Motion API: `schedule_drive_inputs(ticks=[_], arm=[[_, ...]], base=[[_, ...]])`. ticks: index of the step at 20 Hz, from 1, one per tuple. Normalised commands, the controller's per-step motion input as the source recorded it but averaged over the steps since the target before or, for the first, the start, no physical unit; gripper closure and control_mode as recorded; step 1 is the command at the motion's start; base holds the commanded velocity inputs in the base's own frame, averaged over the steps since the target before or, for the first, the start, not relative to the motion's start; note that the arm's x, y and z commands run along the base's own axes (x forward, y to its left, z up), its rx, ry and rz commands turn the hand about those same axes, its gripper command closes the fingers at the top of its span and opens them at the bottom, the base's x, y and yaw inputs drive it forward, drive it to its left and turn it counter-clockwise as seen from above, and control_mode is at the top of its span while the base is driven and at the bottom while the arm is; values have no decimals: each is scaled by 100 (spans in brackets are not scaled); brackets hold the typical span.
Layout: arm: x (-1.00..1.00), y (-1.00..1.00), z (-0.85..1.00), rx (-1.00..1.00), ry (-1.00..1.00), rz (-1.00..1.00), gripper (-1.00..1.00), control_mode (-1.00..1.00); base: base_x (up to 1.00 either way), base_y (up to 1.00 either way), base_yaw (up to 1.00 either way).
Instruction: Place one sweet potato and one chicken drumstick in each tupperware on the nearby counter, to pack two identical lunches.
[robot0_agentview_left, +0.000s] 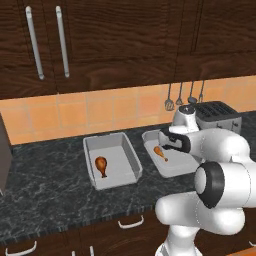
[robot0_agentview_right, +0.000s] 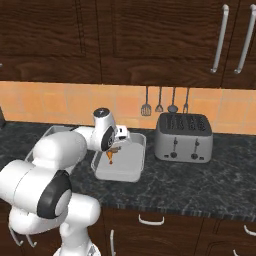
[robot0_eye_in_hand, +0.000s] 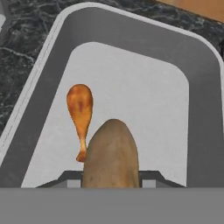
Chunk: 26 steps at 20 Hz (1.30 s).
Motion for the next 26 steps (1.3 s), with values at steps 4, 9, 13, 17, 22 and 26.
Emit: schedule_drive_inputs(ticks=[4, 9, 13, 17, 22, 26], arm=[[21, 0, -46, 0, 0, 0, 100, -100], [10, -7, -40, 0, 0, 0, 100, -100], [12, -1, -34, 0, 0, 0, 100, -100], [12, 0, -21, 0, 0, 0, 100, -100], [4, 0, -26, 0, 0, 0, -100, -100], [0, 0, -22, 0, 0, 0, -100, -100]], base=[[0, 0, 0], [0, 0, 0], [0, 0, 0], [0, 0, 0], [0, 0, 0], [0, 0, 0]])
